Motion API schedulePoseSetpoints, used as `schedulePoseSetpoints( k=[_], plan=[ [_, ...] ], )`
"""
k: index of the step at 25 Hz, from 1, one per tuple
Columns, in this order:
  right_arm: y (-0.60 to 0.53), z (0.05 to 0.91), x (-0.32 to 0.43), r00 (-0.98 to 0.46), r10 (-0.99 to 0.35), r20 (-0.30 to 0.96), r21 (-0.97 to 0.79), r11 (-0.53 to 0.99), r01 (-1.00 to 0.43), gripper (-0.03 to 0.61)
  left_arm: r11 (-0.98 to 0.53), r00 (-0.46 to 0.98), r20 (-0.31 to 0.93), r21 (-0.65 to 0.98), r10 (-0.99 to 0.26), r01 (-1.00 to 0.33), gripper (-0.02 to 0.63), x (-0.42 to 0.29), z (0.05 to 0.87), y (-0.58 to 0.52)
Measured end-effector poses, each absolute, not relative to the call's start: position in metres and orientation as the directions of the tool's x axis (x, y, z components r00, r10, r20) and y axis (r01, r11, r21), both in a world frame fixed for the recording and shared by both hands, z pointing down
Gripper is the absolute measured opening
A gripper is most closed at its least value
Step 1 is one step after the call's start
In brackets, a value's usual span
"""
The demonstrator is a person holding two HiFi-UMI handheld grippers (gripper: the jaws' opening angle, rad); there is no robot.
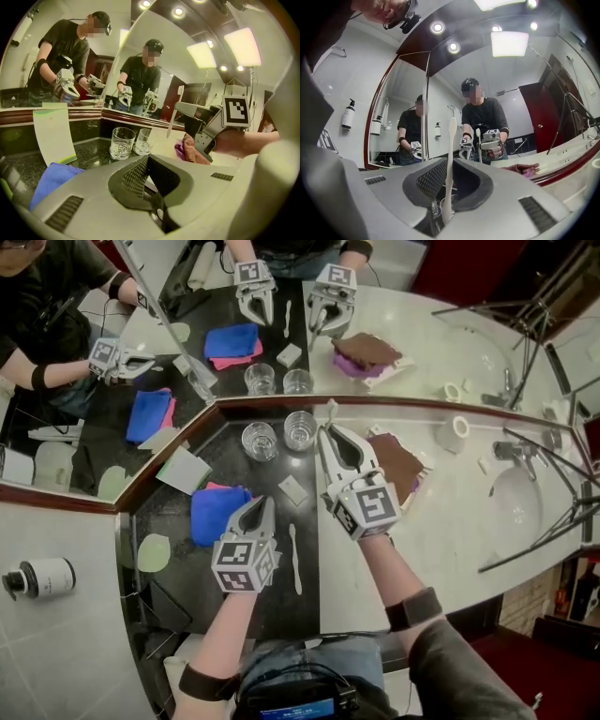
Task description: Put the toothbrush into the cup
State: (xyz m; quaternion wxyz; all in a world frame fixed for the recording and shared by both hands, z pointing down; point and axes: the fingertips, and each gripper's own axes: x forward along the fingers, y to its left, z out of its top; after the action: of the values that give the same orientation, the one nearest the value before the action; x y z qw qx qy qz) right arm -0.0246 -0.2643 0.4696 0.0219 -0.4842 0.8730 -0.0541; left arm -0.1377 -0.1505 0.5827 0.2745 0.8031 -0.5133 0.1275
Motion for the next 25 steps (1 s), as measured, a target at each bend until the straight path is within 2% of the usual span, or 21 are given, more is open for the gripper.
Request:
schedulePoseSetpoints(
  k=[8,14,25],
  plan=[
    [-0.298,0.477,-0.042,-0.548,-0.836,-0.033,-0.087,0.548,-0.832,0.06,-0.314,0.432,0.473,0.31,-0.768,-0.898,0.0,-0.135,0.603,-0.168],
    [-0.31,0.5,-0.052,-0.557,-0.83,-0.004,-0.073,0.556,-0.828,0.06,-0.305,0.425,0.469,0.312,-0.774,-0.9,0.001,-0.135,0.614,-0.174],
    [-0.321,0.559,-0.054,-0.508,-0.838,0.197,-0.07,0.505,-0.86,0.061,-0.278,0.403,0.473,0.313,-0.783,-0.908,0.001,-0.148,0.617,-0.17]
  ],
)
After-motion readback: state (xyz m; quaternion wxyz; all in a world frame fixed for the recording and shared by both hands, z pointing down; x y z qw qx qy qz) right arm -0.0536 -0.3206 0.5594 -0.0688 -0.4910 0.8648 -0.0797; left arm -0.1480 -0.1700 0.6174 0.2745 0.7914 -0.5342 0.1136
